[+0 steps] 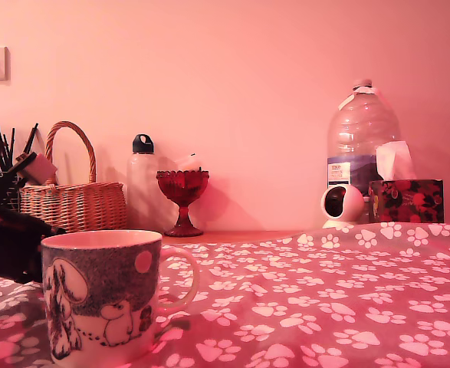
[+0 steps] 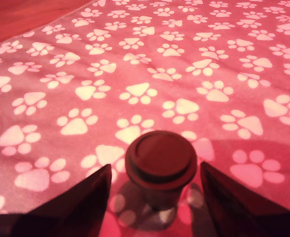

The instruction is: Pick the coffee capsule and then drop it inside the coffee cup in front of you

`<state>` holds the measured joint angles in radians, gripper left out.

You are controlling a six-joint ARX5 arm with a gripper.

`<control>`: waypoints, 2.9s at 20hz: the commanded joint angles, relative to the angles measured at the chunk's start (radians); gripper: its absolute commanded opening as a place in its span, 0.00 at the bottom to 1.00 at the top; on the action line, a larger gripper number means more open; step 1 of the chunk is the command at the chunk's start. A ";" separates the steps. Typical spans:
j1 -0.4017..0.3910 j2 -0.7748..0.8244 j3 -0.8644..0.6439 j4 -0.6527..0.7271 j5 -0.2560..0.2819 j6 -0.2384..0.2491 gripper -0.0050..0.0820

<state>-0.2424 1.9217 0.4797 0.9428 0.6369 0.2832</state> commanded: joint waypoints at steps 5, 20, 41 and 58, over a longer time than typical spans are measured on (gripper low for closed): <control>-0.006 0.015 0.002 0.000 0.005 -0.002 0.36; -0.006 0.014 0.002 0.005 0.005 -0.003 0.24; 0.031 -0.132 0.001 -0.208 0.009 -0.026 0.24; 0.031 -0.515 0.001 -0.607 0.007 -0.178 0.24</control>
<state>-0.2127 1.4220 0.4828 0.3462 0.6445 0.1078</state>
